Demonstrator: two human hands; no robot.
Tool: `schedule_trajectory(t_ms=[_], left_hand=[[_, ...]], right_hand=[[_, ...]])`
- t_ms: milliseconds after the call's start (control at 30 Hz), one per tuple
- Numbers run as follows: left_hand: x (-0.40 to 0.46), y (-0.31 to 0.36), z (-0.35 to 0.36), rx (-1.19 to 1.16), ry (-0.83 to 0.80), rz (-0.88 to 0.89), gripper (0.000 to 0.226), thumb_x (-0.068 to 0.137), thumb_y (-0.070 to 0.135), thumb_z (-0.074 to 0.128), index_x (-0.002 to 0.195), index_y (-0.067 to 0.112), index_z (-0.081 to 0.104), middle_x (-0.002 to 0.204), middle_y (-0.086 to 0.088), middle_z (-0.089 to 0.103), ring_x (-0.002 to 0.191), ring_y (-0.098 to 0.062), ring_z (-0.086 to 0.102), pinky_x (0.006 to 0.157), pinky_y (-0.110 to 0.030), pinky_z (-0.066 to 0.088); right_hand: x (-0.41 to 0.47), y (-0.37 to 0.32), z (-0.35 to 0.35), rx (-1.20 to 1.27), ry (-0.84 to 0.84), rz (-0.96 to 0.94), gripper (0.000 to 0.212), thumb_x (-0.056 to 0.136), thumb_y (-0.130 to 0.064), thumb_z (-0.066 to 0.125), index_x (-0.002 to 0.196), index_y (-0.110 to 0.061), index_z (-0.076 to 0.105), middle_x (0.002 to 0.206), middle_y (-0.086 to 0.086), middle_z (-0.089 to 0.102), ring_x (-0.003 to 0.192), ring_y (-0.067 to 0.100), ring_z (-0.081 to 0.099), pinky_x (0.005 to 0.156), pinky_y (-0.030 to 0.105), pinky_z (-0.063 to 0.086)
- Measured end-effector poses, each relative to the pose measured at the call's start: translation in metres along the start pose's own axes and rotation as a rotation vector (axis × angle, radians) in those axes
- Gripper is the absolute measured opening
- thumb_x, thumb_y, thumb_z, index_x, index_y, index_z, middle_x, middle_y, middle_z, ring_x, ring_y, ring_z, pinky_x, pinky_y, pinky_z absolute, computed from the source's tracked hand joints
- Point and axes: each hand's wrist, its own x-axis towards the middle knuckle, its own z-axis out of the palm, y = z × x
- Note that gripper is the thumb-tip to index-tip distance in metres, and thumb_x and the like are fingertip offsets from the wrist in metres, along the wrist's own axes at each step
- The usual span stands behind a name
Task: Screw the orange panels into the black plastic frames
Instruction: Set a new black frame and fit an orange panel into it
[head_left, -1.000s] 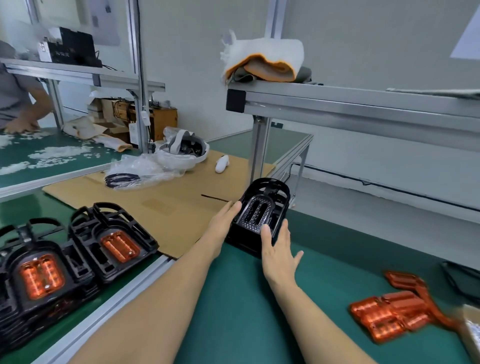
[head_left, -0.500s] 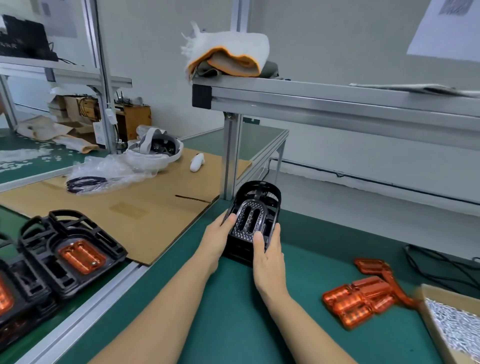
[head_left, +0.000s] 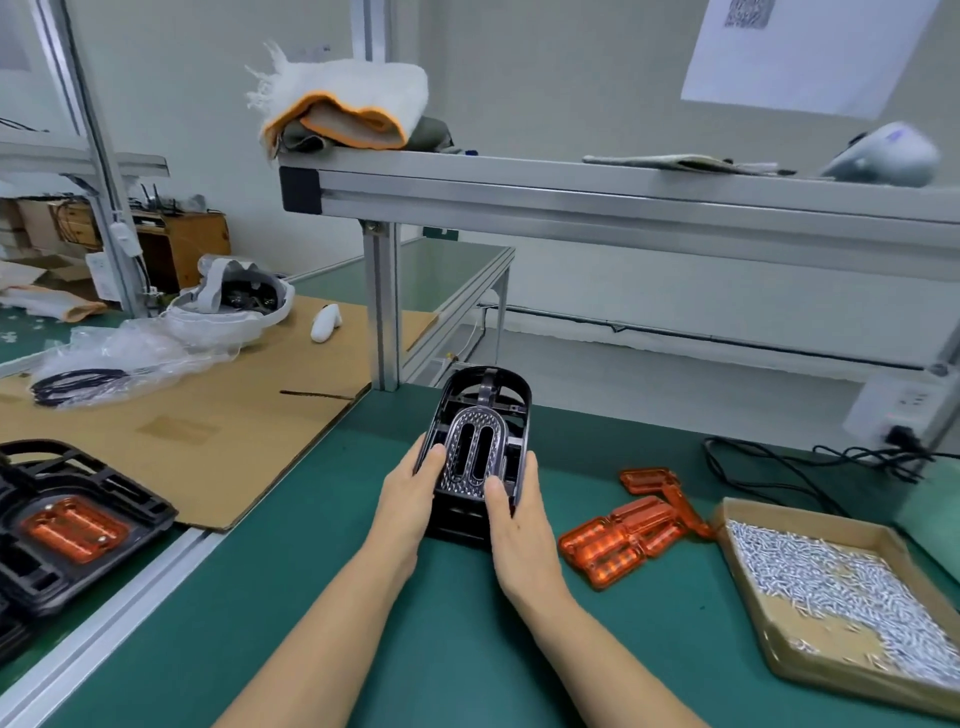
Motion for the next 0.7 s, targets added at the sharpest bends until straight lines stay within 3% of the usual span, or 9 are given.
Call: schedule_trajectory(t_ms=[67,133,200,333,433,500,600,667,700], left_hand=[[-0.001,0.002,0.0,0.023,0.017,-0.008,0.035,0.098,0.037,0.046,0.133,0.039,0.049,0.136,0.02,0.051,0.123,0.005,0.047,0.095,-0.01,0.034],[-0.002,0.004,0.0,0.123,0.027,-0.029,0.052,0.099,0.043,0.04,0.148,0.033,0.028,0.155,0.012,0.024,0.142,-0.008,0.023,0.112,-0.028,0.019],[-0.003,0.007,0.0,0.231,0.025,-0.014,0.053,0.099,0.047,0.034,0.149,0.036,0.02,0.159,0.012,0.008,0.145,-0.01,0.009,0.119,-0.039,0.007],[-0.008,0.02,0.0,0.288,0.036,0.033,0.05,0.099,0.048,0.031,0.148,0.038,0.023,0.159,0.012,0.003,0.146,-0.009,0.002,0.118,-0.051,0.003],[-0.015,0.029,0.003,0.31,0.093,0.081,0.046,0.1,0.044,0.031,0.146,0.038,0.028,0.159,0.014,0.005,0.146,-0.008,0.001,0.118,-0.05,0.003],[-0.025,0.034,0.008,0.344,0.17,0.125,0.043,0.1,0.038,0.032,0.143,0.035,0.035,0.157,0.014,0.015,0.143,-0.009,0.009,0.117,-0.047,0.006],[-0.05,0.04,0.025,0.238,0.232,0.2,0.026,0.1,0.03,0.034,0.118,0.038,0.053,0.132,0.009,0.042,0.119,-0.006,0.035,0.105,-0.033,0.026],[-0.071,0.043,0.045,0.137,0.197,0.23,0.027,0.1,0.026,0.035,0.1,0.041,0.057,0.111,0.008,0.051,0.1,0.001,0.047,0.09,-0.025,0.038],[-0.081,0.041,0.055,0.105,0.172,0.221,0.028,0.101,0.024,0.036,0.102,0.038,0.06,0.107,0.006,0.054,0.097,0.001,0.05,0.087,-0.024,0.041]], right_hand=[[0.001,-0.002,-0.002,-0.024,-0.02,0.026,0.066,0.102,-0.045,0.034,0.155,-0.025,-0.001,0.162,-0.007,0.007,0.148,0.011,0.015,0.121,0.039,0.013],[0.001,-0.004,-0.004,-0.072,-0.018,0.021,0.068,0.102,-0.045,0.034,0.155,-0.022,-0.003,0.163,-0.005,0.003,0.149,0.013,0.011,0.121,0.036,0.011],[0.002,-0.007,-0.006,-0.117,0.002,-0.015,0.067,0.103,-0.043,0.034,0.155,-0.02,0.0,0.163,-0.003,0.004,0.149,0.013,0.008,0.121,0.036,0.009],[0.003,-0.013,-0.011,-0.181,0.025,-0.053,0.064,0.103,-0.043,0.034,0.156,-0.021,0.005,0.163,-0.002,0.01,0.148,0.014,0.011,0.121,0.042,0.009],[-0.003,-0.019,-0.016,-0.23,0.031,-0.072,0.065,0.102,-0.046,0.031,0.156,-0.023,0.002,0.163,-0.006,0.004,0.149,0.008,0.003,0.121,0.036,0.0],[-0.011,-0.025,-0.024,-0.163,0.074,-0.16,0.063,0.102,-0.043,0.036,0.155,-0.022,0.009,0.161,-0.008,0.012,0.147,0.005,0.007,0.122,0.036,0.004],[-0.029,-0.035,-0.045,0.069,0.093,-0.234,0.054,0.101,-0.034,0.046,0.151,-0.029,0.025,0.153,-0.018,0.032,0.139,-0.006,0.025,0.116,0.019,0.019],[-0.04,-0.038,-0.064,0.276,0.092,-0.232,0.04,0.101,-0.023,0.048,0.139,-0.033,0.044,0.132,-0.023,0.057,0.122,-0.009,0.049,0.099,0.01,0.038],[-0.045,-0.039,-0.075,0.398,0.089,-0.207,0.033,0.101,-0.019,0.048,0.131,-0.029,0.053,0.121,-0.016,0.066,0.112,-0.002,0.06,0.089,0.011,0.046]])
